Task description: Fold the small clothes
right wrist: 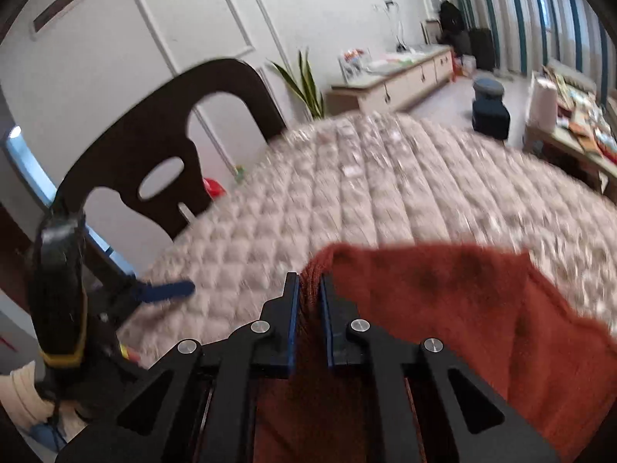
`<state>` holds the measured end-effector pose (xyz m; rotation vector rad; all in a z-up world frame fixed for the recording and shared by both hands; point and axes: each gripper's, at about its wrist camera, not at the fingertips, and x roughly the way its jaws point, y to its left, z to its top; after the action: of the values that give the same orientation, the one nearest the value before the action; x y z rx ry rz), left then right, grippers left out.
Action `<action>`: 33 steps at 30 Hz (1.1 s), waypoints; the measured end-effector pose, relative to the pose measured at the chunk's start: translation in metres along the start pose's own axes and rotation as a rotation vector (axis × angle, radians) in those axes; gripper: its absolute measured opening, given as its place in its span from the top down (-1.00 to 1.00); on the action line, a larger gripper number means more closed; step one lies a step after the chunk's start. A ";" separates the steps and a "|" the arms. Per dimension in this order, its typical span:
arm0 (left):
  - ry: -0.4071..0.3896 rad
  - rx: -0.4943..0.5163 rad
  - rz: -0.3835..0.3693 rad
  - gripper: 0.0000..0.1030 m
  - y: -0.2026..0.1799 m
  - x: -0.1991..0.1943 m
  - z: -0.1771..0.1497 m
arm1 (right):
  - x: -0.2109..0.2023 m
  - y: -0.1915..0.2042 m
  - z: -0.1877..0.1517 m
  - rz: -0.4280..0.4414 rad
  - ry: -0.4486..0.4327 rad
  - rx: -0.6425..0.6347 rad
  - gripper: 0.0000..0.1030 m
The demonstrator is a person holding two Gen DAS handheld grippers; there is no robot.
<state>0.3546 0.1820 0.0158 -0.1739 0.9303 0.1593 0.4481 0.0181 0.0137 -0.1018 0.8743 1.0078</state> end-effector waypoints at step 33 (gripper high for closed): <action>0.010 0.206 0.007 -0.93 -0.084 0.008 0.017 | -0.178 -0.116 -0.175 -0.525 -0.004 0.253 0.31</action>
<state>0.3910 0.1043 0.0260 0.0193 0.9513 0.0679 0.3923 -0.2496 -0.0169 -0.1066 0.9018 0.4046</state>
